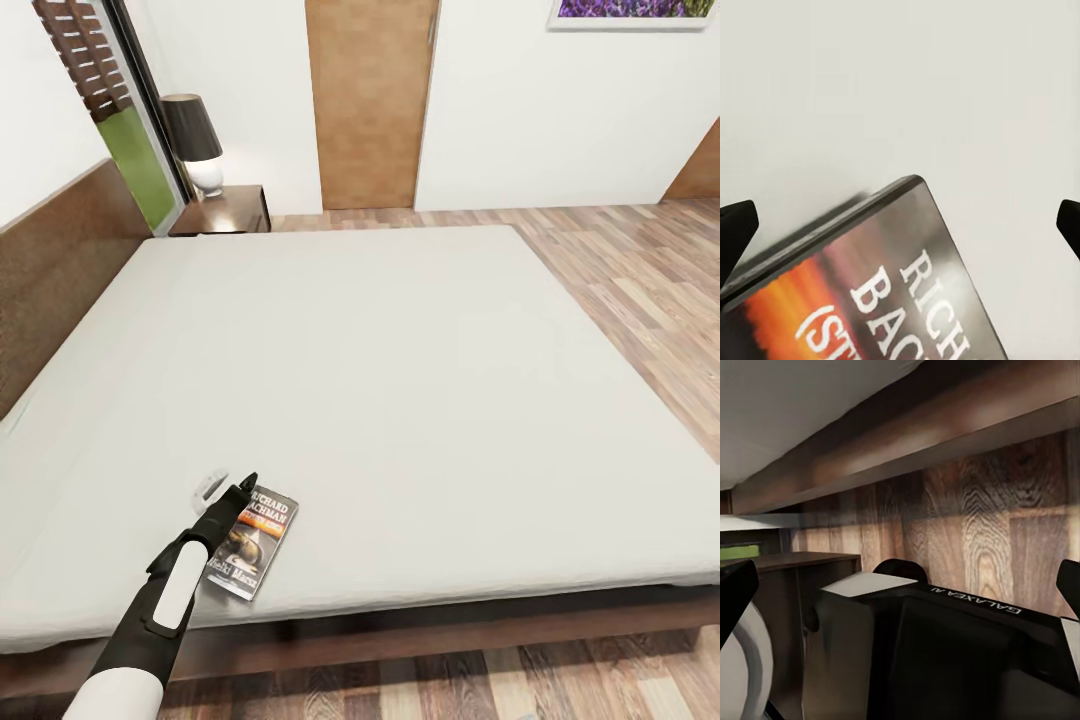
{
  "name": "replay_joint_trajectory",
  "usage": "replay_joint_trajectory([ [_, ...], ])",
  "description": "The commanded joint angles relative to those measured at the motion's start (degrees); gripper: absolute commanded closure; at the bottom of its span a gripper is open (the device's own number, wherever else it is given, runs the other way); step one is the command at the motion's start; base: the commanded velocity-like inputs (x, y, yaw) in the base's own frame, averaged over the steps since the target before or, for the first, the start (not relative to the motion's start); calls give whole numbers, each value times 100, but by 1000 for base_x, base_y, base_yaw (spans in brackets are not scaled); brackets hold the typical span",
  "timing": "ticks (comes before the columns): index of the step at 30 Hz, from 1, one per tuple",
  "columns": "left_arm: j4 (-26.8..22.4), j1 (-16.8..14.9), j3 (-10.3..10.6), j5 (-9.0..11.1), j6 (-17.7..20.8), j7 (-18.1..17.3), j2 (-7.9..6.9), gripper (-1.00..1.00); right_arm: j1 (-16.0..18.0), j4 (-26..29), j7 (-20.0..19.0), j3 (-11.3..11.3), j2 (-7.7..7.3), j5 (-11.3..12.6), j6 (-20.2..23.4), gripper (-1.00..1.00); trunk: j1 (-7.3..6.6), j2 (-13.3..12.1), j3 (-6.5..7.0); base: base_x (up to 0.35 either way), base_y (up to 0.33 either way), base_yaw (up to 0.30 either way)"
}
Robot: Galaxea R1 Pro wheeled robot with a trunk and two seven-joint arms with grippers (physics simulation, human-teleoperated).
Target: In the bedroom, move the book from the bed onto either nightstand, and place the two sandals side by side next to the bed.
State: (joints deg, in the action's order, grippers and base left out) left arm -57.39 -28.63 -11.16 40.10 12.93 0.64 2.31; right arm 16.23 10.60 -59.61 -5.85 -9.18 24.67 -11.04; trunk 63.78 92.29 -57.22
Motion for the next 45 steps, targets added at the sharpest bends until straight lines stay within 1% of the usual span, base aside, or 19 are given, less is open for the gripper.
replay_joint_trajectory([
  [1, -9, -2, -18, 59, 43, 7, 6, -100, 3, -5, -1, -48, -4, 37, -38, -100, 0, 2, -4, -1, 0, 0],
  [7, -9, -2, -18, 59, 43, 7, 6, -100, 3, -5, 2, -48, 3, 37, -38, -100, 0, 2, -4, -13, 0, 0],
  [12, -9, -1, -18, 59, 43, 7, 6, -100, 3, -5, 2, -48, 4, 37, -38, -100, 0, 2, -4, -213, 0, 0],
  [18, -9, -2, -18, 59, 43, 7, 6, -100, 3, -5, -2, -48, 4, 37, -38, -100, 0, 2, -4, -51, 0, -3],
  [25, -9, -2, -18, 59, 43, 7, 6, -100, 3, -5, -6, -48, -3, 37, -38, -100, 0, 2, -4, -3, 0, -162],
  [37, -9, 0, -18, 59, 43, 7, 13, -100, 3, -5, -2, -48, 2, 37, -38, -100, 0, 2, -3, 0, 0, -19],
  [45, -9, -2, -18, 59, 43, 7, 7, -100, 3, -5, 1, -48, 9, 37, -38, -100, 0, 2, 6, 0, 0, -117],
])
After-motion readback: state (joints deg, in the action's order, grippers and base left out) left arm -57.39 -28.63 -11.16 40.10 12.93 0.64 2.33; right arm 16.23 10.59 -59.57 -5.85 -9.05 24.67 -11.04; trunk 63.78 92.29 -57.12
